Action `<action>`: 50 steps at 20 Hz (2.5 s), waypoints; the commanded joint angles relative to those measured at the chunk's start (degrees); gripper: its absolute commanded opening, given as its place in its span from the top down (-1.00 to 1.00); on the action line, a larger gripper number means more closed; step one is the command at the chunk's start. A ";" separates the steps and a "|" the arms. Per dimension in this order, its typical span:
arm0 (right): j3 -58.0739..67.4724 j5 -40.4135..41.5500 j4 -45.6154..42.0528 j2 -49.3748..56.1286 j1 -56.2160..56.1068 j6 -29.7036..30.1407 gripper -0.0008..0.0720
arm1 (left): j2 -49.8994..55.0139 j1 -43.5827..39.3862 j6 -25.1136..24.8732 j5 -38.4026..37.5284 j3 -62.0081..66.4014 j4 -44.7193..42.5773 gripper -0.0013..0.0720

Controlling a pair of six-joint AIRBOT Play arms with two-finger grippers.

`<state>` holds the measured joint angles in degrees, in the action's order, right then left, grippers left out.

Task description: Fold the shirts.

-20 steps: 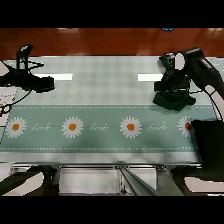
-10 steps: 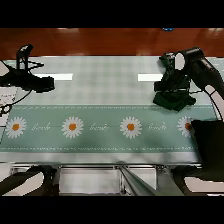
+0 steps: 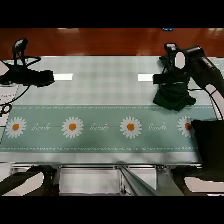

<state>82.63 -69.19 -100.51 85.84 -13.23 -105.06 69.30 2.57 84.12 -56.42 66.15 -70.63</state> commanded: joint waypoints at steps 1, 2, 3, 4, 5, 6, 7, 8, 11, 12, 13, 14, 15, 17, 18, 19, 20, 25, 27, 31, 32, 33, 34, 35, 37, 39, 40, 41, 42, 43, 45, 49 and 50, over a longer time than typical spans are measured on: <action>6.21 -1.60 -10.34 -0.44 -0.02 -0.48 -0.16 | -0.04 0.81 -1.20 1.01 2.93 1.11 0.63; 8.44 -2.43 -15.65 -1.11 -0.02 -0.46 -0.16 | -0.09 1.68 -1.55 0.02 4.70 0.42 0.04; 10.01 -2.25 -21.44 -2.32 -0.02 -0.48 -0.16 | -0.11 2.49 -1.33 -0.28 6.40 -1.01 -0.42; 10.75 -1.25 -25.64 -3.48 0.44 -0.61 -0.16 | -0.09 3.65 -1.29 -1.25 8.26 -2.84 -0.43; 10.86 0.94 -26.18 -4.57 1.90 -0.61 -0.16 | -0.22 5.25 -0.87 -2.36 9.79 -3.96 -0.43; 10.86 2.49 -25.00 -4.76 4.24 -1.42 -0.16 | -0.68 6.84 -0.44 -2.69 10.05 -3.93 -0.43; 10.80 3.67 -22.82 -4.17 7.45 -3.17 -0.16 | -1.53 8.37 0.11 -2.71 9.51 -3.93 -0.43; 10.80 5.01 -18.82 -2.95 10.91 -4.04 -0.16 | -2.54 9.55 0.15 -2.54 8.41 -3.93 -0.43; 10.80 10.16 -1.25 3.80 20.94 -4.39 -0.16 | -6.32 11.39 0.07 -1.09 2.05 -3.78 -0.43; 10.82 11.63 3.30 6.84 23.21 -4.37 -0.16 | -7.50 11.37 -0.07 0.70 -0.74 -3.78 -0.43; 10.82 12.81 6.51 9.86 24.96 -4.35 -0.16 | -8.20 11.32 -0.04 2.54 -2.93 -3.76 -0.42; 10.82 13.62 8.70 12.50 26.03 -4.26 -0.16 | -8.39 11.34 -0.04 4.02 -4.48 -3.78 -0.42; 10.82 14.38 10.10 14.86 26.69 -4.11 -0.16 | -8.33 11.32 -0.04 5.33 -5.40 -3.78 -0.42; 10.86 16.50 12.41 19.04 26.75 -2.95 -0.16 | -8.26 11.32 -0.02 7.96 -6.80 -3.76 -0.42; 10.88 17.64 13.99 20.57 26.58 -2.01 -0.16 | -8.26 11.32 -0.02 8.94 -7.37 -3.76 -0.42; 10.88 18.49 17.07 22.03 26.27 -0.63 -0.16 | -8.22 11.32 -0.02 9.53 -7.82 -3.76 -0.42; 10.95 18.67 18.97 23.19 26.21 0.44 -0.16 | -8.04 11.32 -0.02 9.49 -8.04 -3.76 -0.42; 11.08 16.35 20.17 24.94 24.65 5.33 0.51 | -6.27 11.34 -0.04 9.42 -8.15 -3.78 -0.42; 12.41 12.20 21.77 24.52 24.09 8.66 0.91 | -6.01 11.34 -0.02 8.61 -8.13 -3.78 -0.42; 17.68 7.45 20.37 15.67 21.27 12.02 0.91 | -8.63 11.72 -0.09 4.22 -7.72 -3.96 -0.42; 18.99 7.50 20.17 12.00 20.35 12.81 0.91 | -10.47 12.24 -0.04 3.82 -7.72 -3.96 -0.42; 20.20 7.43 20.20 8.57 19.47 13.20 0.91 | -12.68 12.92 -0.04 3.67 -7.72 -3.96 -0.42; 21.57 7.37 20.20 5.07 18.49 13.49 0.91 | -15.41 13.79 -0.04 3.69 -7.72 -3.96 -0.42; 23.12 6.93 20.20 2.16 17.53 13.70 0.91 | -18.21 14.73 -0.09 3.72 -7.72 -3.98 -0.42; 26.77 5.64 20.20 -2.86 15.26 14.21 0.91 | -24.06 17.09 -0.74 3.63 -7.76 -3.98 -0.42; 30.29 5.20 20.22 -7.06 12.50 14.73 0.91 | -29.27 18.62 -0.48 2.93 -7.78 -3.96 -0.42; 31.76 5.29 20.22 -9.11 10.97 15.06 0.91 | -31.34 18.45 0.72 2.34 -7.80 -3.82 -0.42; 33.18 5.18 20.22 -10.84 9.40 15.63 0.91 | -32.89 17.75 1.29 1.79 -7.80 -3.19 -0.42; 34.36 5.29 20.28 -12.63 7.58 16.04 0.91 | -34.07 16.59 1.27 1.49 -7.89 -2.36 -0.42; 34.64 5.57 20.22 -14.47 5.68 16.46 0.91 | -34.75 14.93 1.27 1.09 -7.89 -1.92 -0.42; 34.62 4.83 20.50 -17.70 1.31 16.83 0.91 | -34.86 11.54 1.22 0.15 -7.89 -1.84 -0.42; 33.22 -3.15 20.35 -19.08 -11.32 17.88 0.91 | -34.67 8.50 1.25 -0.28 -7.91 -1.81 -0.42; 31.76 -5.62 19.69 -18.67 -15.17 18.10 0.91 | -34.62 8.46 1.22 -0.79 -7.91 -1.84 -0.42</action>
<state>115.94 -68.53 -80.14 68.12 -19.53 -88.05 35.05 12.58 85.34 -56.12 58.28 -72.64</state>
